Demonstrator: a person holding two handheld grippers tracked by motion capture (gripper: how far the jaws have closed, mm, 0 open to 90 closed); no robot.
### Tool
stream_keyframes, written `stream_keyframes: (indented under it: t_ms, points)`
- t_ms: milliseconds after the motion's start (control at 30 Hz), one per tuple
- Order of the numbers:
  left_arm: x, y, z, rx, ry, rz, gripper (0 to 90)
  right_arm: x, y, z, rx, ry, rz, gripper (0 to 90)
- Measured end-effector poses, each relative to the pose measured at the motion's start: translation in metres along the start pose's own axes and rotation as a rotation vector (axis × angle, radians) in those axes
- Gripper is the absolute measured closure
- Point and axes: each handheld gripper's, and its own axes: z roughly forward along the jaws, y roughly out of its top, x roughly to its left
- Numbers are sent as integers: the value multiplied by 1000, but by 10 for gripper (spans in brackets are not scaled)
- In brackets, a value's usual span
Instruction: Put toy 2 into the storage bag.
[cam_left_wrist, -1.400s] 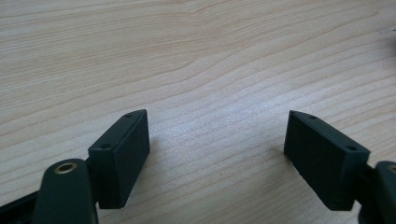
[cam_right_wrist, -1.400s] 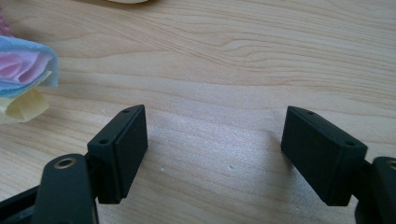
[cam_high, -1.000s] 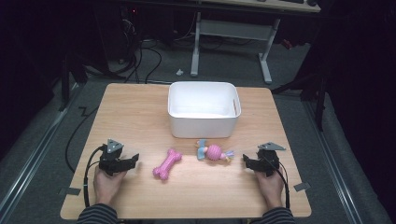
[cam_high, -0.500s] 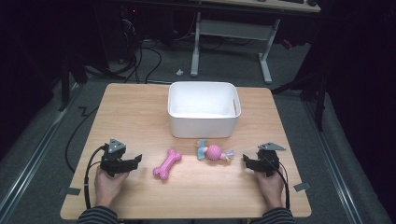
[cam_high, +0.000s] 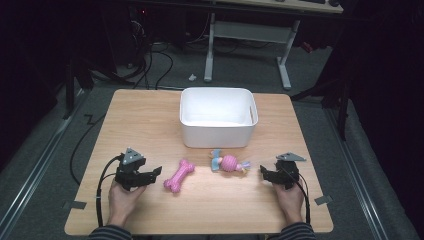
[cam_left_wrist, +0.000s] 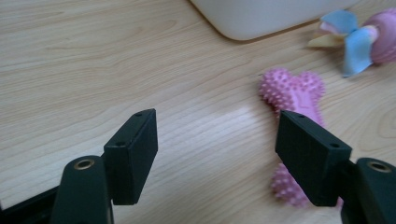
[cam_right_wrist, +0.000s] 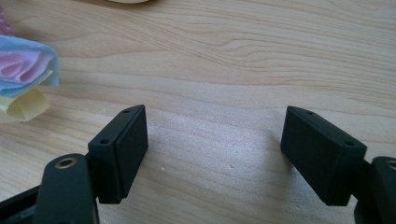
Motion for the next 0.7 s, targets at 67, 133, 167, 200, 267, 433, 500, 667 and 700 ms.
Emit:
stream_keyframes:
  t_ms: [67,133,167,200,267,433,500,667,700]
  points:
    - [-5,2,-2,-2,-1,12,300,0,0,0,0,0,-1,233]
    - [-9,4,-4,-1,-5,23,299,0,0,0,-1,0,-1,234]
    - [-9,4,-4,-1,-5,23,303,0,0,0,-1,0,-1,234]
    - [-11,6,-4,6,-16,31,308,0,0,0,-1,0,-1,234]
    - [-16,9,-4,23,-33,46,305,0,0,0,0,0,-1,234]
    - [-26,12,-1,40,-51,77,346,1,0,0,-1,-4,-8,248]
    - [-31,14,2,54,-56,89,346,1,0,0,-2,-3,-10,250]
    - [-39,18,13,92,-63,95,350,1,0,0,-2,-2,-11,252]
    - [-41,19,14,98,-60,93,351,1,0,0,-2,-2,-11,252]
